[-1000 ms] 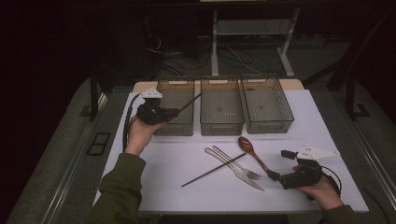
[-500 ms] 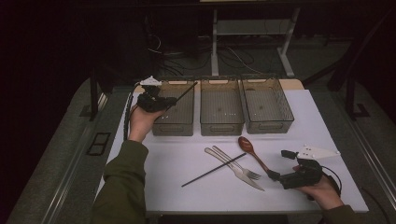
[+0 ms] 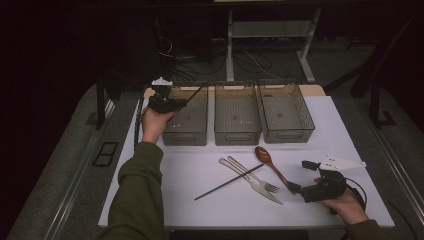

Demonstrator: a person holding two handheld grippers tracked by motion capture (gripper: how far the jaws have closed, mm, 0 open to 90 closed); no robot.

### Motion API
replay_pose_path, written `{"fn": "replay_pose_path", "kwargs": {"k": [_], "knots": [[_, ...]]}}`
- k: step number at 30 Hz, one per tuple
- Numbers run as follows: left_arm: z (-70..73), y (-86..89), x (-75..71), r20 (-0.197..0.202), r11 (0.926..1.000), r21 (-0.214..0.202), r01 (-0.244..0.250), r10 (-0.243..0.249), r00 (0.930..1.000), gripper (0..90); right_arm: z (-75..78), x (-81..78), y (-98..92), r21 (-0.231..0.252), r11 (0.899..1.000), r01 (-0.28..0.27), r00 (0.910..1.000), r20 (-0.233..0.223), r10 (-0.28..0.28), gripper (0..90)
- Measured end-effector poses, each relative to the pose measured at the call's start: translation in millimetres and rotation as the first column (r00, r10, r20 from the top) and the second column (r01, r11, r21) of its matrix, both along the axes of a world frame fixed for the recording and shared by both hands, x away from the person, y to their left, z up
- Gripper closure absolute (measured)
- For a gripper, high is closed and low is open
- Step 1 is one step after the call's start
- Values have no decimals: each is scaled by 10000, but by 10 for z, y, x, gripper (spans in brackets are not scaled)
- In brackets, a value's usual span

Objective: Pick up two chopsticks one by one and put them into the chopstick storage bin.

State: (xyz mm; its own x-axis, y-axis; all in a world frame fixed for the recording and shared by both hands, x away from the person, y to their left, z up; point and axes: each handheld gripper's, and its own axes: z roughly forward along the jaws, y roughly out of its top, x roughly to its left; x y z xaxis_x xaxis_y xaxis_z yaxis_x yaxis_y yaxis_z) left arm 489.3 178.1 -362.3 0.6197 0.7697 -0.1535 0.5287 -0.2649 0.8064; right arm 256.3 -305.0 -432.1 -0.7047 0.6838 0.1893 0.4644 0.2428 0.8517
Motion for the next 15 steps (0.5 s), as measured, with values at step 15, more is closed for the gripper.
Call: {"fn": "replay_pose_path", "kwargs": {"k": [15], "knots": [[-107,-47,84,-268,9993,215,-312,318,9991,844,4,-5,-16,69,10000,44,10000,50,-45,0]]}}
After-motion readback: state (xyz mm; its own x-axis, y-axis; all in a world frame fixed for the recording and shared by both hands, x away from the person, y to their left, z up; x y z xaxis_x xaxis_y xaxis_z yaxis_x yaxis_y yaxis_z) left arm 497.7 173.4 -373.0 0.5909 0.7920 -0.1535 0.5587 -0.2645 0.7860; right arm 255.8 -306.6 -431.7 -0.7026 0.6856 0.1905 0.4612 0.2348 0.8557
